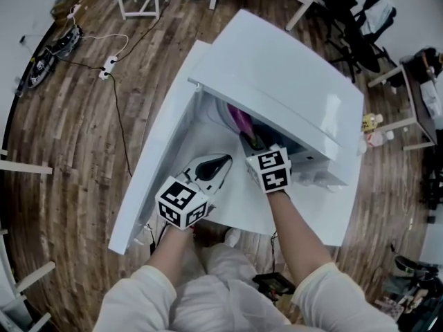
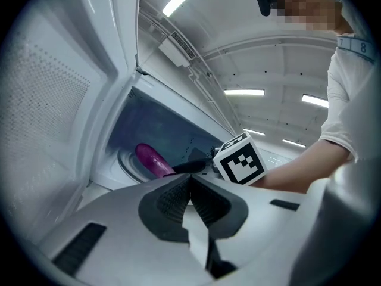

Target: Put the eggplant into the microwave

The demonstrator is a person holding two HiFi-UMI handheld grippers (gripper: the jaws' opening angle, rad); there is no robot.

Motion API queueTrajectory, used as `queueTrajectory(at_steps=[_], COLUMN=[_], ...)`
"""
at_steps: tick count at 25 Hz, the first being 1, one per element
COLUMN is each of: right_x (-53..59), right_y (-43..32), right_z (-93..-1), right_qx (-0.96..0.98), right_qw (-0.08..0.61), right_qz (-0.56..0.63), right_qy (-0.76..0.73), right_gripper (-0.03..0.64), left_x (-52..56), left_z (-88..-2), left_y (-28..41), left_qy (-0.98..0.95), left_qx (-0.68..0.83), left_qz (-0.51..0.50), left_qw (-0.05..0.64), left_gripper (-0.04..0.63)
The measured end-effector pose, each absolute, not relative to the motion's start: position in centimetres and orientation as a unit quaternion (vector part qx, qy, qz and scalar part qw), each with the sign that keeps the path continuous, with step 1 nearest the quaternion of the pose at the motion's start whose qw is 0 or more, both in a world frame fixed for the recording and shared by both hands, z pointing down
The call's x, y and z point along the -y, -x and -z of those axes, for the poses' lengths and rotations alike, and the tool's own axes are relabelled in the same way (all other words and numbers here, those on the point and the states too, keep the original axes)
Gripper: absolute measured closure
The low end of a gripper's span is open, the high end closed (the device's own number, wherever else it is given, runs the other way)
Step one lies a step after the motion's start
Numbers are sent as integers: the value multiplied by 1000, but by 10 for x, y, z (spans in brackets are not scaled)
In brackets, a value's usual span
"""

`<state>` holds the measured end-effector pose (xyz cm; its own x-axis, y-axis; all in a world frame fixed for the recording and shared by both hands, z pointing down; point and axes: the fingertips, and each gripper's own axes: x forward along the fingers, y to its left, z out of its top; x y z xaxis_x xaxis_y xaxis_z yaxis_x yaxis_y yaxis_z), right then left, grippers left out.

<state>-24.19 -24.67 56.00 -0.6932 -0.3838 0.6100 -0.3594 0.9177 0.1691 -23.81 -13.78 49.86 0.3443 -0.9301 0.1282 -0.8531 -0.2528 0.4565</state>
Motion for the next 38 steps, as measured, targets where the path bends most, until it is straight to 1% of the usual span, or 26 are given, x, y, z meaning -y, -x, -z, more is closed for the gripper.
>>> queueTrajectory(at_steps=[6, 15, 17, 19, 21, 38], right_x=[269, 278, 276, 272, 267, 210], right_y=[246, 248, 248, 247, 243, 204], right_z=[-564, -569, -569, -568, -565, -513], right_qx=[915, 908, 912, 914, 917, 938], right_qw=[328, 340, 334, 327, 319, 248], right_qz=[5, 17, 19, 18, 17, -14], right_qy=[-234, -243, -239, -238, -238, -243], right_gripper=[448, 448, 441, 410, 397, 394], left_x=[151, 151, 150, 149, 148, 127], left_z=[-502, -503, -502, -500, -499, -484], left_y=[236, 233, 233, 232, 231, 208], left_qy=[-791, -792, -792, -792, -793, -801], left_qx=[560, 558, 559, 560, 559, 552], left_qz=[75, 69, 69, 69, 69, 59], left_qw=[236, 239, 237, 234, 232, 224], left_gripper=[594, 594, 593, 592, 592, 592])
